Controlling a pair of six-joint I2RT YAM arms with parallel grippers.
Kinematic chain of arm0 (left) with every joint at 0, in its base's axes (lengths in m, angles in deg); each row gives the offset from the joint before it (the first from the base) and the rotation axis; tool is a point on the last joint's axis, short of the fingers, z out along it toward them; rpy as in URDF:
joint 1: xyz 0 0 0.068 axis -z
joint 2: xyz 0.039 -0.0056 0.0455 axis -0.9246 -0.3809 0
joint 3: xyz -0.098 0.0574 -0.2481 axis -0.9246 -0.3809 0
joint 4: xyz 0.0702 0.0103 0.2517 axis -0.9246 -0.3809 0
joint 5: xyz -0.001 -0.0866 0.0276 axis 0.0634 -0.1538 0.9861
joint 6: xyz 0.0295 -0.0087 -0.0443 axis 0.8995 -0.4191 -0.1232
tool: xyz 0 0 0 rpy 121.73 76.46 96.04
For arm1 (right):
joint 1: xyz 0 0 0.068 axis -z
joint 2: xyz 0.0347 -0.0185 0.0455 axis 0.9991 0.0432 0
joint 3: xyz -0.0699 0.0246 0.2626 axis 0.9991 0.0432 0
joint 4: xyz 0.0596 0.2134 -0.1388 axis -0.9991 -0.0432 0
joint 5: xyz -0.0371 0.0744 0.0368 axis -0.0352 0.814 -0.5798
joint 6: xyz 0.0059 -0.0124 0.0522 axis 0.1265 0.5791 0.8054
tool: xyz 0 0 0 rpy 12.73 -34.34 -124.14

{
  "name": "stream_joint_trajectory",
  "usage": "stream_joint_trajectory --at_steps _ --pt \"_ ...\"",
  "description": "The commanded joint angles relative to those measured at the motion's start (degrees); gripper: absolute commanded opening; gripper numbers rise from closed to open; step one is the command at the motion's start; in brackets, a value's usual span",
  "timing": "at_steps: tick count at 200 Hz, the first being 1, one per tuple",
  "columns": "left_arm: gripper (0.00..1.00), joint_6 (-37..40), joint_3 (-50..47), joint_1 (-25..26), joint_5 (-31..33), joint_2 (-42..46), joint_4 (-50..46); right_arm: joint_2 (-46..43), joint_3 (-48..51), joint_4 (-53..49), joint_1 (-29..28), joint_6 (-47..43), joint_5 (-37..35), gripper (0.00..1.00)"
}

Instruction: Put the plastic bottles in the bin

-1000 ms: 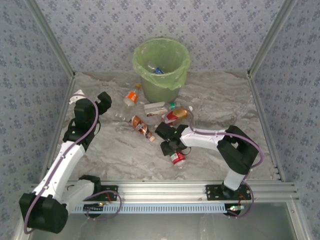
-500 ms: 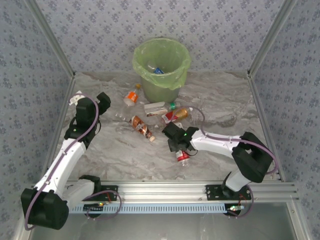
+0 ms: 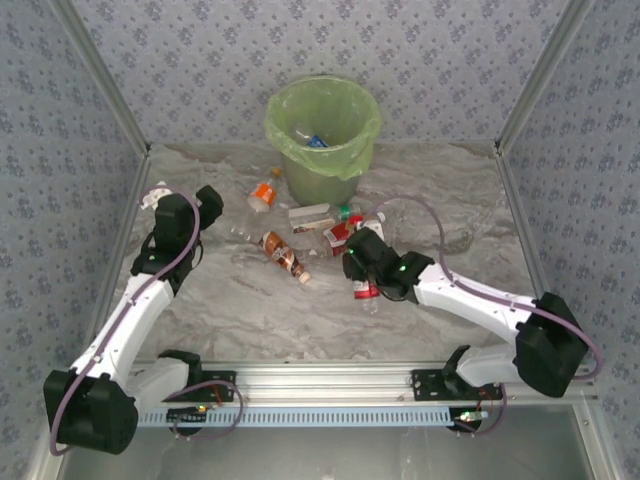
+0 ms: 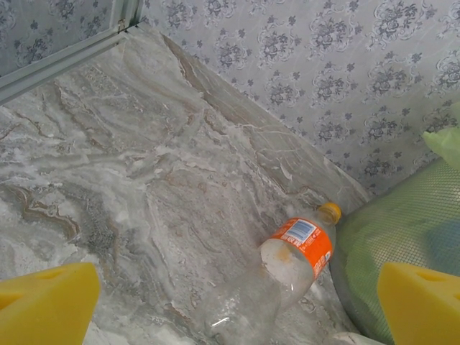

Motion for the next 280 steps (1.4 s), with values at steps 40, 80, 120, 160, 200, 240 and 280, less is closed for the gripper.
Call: stream_joint_trajectory --at_steps 40,80,120,160,200,240,280 --pt "0.99 2.4 1.7 -0.3 -0.9 0.4 0.8 -4.5 -1.1 12.9 6.6 -2.6 2.9 0.46" --pt "0.99 2.5 2.7 -0.3 2.4 1.0 -3.3 -6.5 -5.8 13.6 11.9 -5.8 10.1 0.46" --pt "0.99 2.4 0.6 -0.3 3.3 3.0 -2.3 -5.1 -10.9 17.0 17.4 -7.4 17.4 0.47" --pt "0.99 3.7 0.6 -0.3 2.5 3.8 -3.0 0.6 -20.2 18.3 20.5 -8.3 22.7 0.47" --pt "0.99 4.5 0.4 -0.3 1.8 4.2 -3.2 8.3 -32.3 18.4 22.7 -8.4 28.7 0.48" --pt "0.99 5.2 -0.4 -0.3 0.9 4.9 -3.2 15.0 -42.7 19.1 24.4 -8.1 31.5 0.48" --pt "0.99 5.7 -0.8 -0.4 0.1 5.1 -2.9 21.4 -51.2 20.6 27.0 -7.5 32.1 0.49"
